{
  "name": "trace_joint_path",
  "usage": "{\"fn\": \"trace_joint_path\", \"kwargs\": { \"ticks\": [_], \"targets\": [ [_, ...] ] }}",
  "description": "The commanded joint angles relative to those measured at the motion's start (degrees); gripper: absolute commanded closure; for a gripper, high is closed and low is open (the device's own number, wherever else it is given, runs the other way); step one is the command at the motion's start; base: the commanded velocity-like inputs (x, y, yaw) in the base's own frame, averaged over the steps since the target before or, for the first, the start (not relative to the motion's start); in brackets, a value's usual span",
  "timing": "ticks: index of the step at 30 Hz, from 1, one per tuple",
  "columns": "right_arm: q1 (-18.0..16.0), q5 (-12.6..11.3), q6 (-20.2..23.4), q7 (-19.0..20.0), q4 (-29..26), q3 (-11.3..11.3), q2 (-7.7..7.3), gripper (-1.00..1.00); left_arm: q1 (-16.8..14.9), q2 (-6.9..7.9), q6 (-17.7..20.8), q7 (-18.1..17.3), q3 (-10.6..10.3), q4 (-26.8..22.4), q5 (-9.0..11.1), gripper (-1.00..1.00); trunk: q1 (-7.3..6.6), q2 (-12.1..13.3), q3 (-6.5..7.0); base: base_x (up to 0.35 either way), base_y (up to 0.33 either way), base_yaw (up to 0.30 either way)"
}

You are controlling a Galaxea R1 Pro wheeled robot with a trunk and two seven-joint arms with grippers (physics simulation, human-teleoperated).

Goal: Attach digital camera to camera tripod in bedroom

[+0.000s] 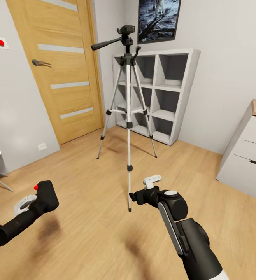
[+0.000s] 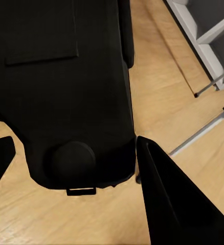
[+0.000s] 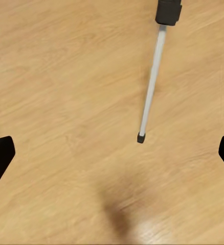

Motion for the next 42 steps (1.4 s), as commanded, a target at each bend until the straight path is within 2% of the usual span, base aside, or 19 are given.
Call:
{"fn": "trace_joint_path", "kwargs": {
  "ticks": [1, 28, 34, 42],
  "targets": [
    [-0.04, 0.03, 0.28, 0.17, -0.05, -0.03, 0.02, -1.00, -0.04, 0.04, 0.11, 0.33, -0.07, -0.06, 0.42, 1.00, 0.01, -0.02, -0.05, 0.226, 0.286, 0.011],
    [-0.43, 0.03, 0.28, 0.14, -0.05, -0.39, 0.06, -1.00, -0.01, 0.04, 0.07, 0.41, -0.17, -0.33, 0.53, 1.00, 0.01, -0.02, -0.05, 0.211, 0.289, 0.001],
    [-0.37, 0.03, 0.28, 0.16, -0.05, -0.45, -0.11, -1.00, -0.03, -0.02, 0.03, 0.71, -0.34, -0.64, 0.51, 1.00, 0.01, -0.02, -0.05, 0.061, 0.099, -0.040],
    [-0.15, 0.03, 0.28, 0.17, -0.05, -0.47, -0.05, -1.00, -0.04, -0.05, 0.03, 0.88, -0.47, -0.73, 0.50, 1.00, 0.01, -0.02, -0.05, 0.012, 0.019, -0.223]
  ]
}}
